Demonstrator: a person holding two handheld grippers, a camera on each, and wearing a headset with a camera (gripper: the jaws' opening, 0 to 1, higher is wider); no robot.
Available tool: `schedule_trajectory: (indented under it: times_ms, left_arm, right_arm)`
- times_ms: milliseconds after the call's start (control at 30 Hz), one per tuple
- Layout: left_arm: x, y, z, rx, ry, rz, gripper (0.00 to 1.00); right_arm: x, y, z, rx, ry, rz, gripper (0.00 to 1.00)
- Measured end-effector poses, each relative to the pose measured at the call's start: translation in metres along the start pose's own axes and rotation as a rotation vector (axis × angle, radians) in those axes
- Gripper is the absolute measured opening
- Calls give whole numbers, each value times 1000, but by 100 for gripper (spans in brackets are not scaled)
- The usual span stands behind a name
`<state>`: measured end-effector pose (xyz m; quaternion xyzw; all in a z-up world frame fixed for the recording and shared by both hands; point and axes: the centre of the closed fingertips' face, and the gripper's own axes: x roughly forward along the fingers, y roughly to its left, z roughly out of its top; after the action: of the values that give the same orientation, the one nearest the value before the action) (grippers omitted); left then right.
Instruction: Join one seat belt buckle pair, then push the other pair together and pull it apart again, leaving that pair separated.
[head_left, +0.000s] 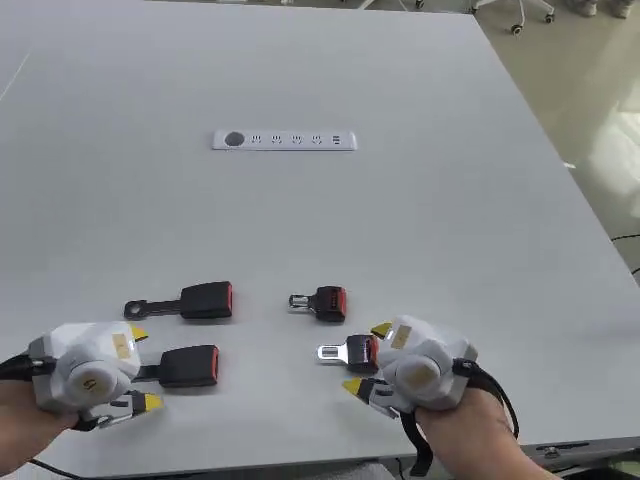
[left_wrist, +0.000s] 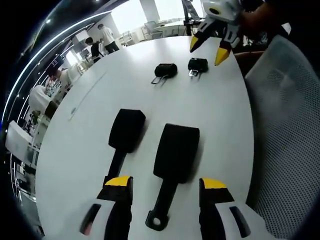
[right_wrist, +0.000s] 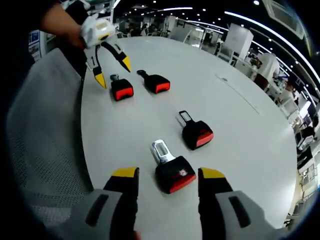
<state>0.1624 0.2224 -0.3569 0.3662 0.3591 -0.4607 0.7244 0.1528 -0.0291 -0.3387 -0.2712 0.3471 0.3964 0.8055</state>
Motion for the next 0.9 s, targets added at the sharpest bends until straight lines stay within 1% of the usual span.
schedule_trajectory:
  times_ms: [33, 67, 100, 133, 200, 267, 300, 333, 400, 500, 600, 633, 667, 700, 733, 833, 900]
  left_arm:
    - [2, -1, 2, 4, 1, -8, 53]
    - [4, -3, 6, 11, 3, -29, 52]
    - [6, -5, 8, 16, 4, -44, 51]
    - [9, -6, 9, 36, 12, -61, 51]
    - [13, -7, 10, 61, 22, -79, 49]
    - [15, -9, 12, 81, 32, -101, 47]
    - [16, -9, 16, 72, 17, -109, 46]
    - [17, -6, 15, 75, 21, -113, 45]
    - [19, -5, 16, 81, 21, -125, 45]
    - [20, -7, 18, 93, 23, -149, 42]
    - [22, -8, 16, 112, 25, -168, 40]
    - [23, -11, 16, 119, 26, -187, 38]
    - [23, -13, 16, 125, 25, -199, 34]
    - [23, -12, 16, 135, 25, -193, 34]
    - [24, -12, 15, 137, 24, -201, 34]
    - [23, -13, 16, 150, 18, -216, 34]
    - [23, -14, 16, 175, 13, -227, 34]
  right_arm:
    - [0, -3, -1, -7, 5, -1, 49]
    - [1, -5, -4, -24, 15, 19, 48]
    - [2, -5, -6, -25, 20, 36, 48]
    - [3, -9, -7, -30, 25, 39, 46]
    - [3, -8, -9, -46, 33, 67, 46]
    - [7, -10, -13, -76, 48, 82, 45]
    - [8, -9, -14, -87, 51, 93, 45]
    - [9, -8, -15, -93, 58, 111, 45]
    - [12, -9, -16, -107, 66, 125, 44]
    - [18, -9, -17, -122, 80, 160, 42]
    - [22, -12, -17, -147, 94, 173, 42]
    - [23, -12, -17, -143, 100, 193, 42]
    - [24, -12, -17, -147, 103, 199, 41]
    - [25, -13, -17, -165, 108, 207, 41]
    - [26, -13, -17, -170, 113, 218, 39]
    - [28, -15, -18, -171, 119, 238, 38]
    - [30, -14, -21, -172, 135, 250, 38]
